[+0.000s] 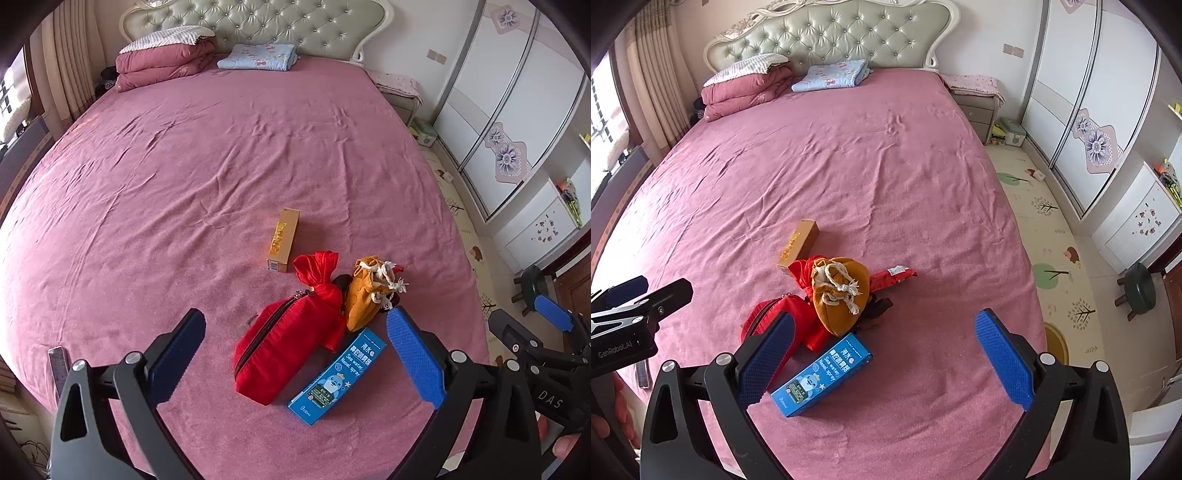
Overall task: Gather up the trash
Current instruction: 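Move both tools toward the pile of items on the bed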
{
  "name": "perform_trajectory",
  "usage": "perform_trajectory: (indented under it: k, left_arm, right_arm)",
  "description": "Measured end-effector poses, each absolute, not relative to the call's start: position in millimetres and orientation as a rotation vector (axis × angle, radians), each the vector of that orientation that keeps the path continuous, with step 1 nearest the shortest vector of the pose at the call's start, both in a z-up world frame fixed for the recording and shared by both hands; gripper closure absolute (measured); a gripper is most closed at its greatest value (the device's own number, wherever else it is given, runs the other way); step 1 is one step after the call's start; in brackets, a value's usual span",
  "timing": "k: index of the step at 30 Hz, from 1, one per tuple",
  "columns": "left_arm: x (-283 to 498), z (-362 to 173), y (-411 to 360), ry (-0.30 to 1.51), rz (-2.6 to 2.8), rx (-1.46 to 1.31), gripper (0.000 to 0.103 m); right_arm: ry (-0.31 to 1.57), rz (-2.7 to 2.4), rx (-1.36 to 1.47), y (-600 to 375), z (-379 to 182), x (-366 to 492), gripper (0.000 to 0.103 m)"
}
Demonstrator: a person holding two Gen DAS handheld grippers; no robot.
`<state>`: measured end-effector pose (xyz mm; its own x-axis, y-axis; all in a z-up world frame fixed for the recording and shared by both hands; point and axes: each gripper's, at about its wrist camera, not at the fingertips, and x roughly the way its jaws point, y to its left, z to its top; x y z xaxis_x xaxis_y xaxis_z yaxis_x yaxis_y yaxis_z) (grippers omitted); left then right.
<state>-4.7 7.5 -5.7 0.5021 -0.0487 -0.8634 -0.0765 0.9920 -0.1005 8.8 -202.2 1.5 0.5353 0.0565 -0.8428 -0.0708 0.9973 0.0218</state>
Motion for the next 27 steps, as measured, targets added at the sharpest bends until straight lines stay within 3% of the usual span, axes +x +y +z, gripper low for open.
perform_trajectory:
  k: [27]
  left_arm:
    - [-7,-17,15,1.116,0.019,-0.159,0.005]
  right_arm:
    - [1.051,0.102,0.014,-201,0,11,0.009]
